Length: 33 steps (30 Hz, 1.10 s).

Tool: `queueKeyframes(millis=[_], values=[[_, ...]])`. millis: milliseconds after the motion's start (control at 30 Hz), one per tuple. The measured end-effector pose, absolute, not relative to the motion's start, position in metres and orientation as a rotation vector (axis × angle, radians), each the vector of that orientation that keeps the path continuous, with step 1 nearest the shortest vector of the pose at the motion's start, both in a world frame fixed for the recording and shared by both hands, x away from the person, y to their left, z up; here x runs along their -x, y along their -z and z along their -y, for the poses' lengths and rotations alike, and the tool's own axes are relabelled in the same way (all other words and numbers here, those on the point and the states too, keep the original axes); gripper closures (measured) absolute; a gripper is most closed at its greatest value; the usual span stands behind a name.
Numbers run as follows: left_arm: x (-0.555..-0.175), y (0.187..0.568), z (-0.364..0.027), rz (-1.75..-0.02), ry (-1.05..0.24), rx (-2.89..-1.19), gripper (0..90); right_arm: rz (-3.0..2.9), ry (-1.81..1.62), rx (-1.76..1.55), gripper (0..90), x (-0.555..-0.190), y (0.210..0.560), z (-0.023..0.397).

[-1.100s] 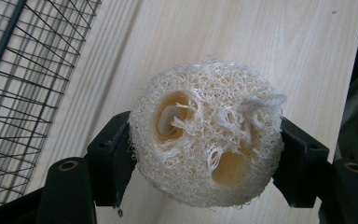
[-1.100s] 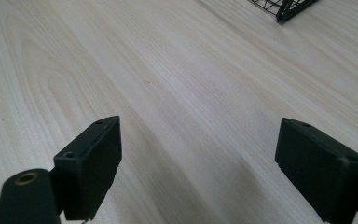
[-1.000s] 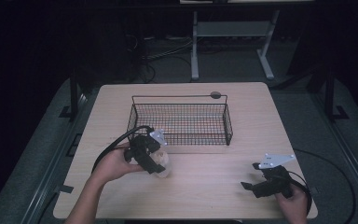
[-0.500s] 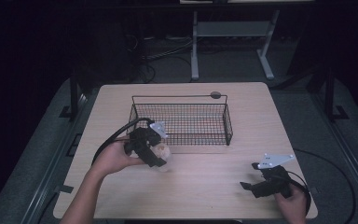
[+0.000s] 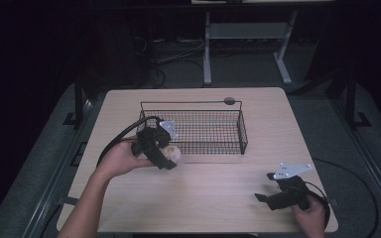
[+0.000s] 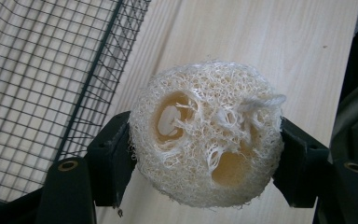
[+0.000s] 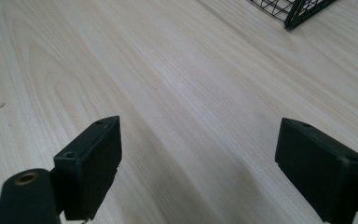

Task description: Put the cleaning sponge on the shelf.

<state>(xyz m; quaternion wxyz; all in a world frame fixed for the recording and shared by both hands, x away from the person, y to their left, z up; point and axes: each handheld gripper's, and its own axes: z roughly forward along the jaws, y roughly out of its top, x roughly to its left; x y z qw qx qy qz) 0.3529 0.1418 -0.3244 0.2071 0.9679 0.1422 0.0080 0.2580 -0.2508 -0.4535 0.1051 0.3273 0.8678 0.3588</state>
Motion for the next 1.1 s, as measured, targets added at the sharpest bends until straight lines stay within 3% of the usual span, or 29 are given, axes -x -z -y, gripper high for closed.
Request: queueKeyframes(millis=[1100], values=[[-0.397,0.293,-0.131,-0.435,-0.034,-2.676,29.8,-2.560,-1.049,-0.950,14.2,-0.258,0.453,0.249]])
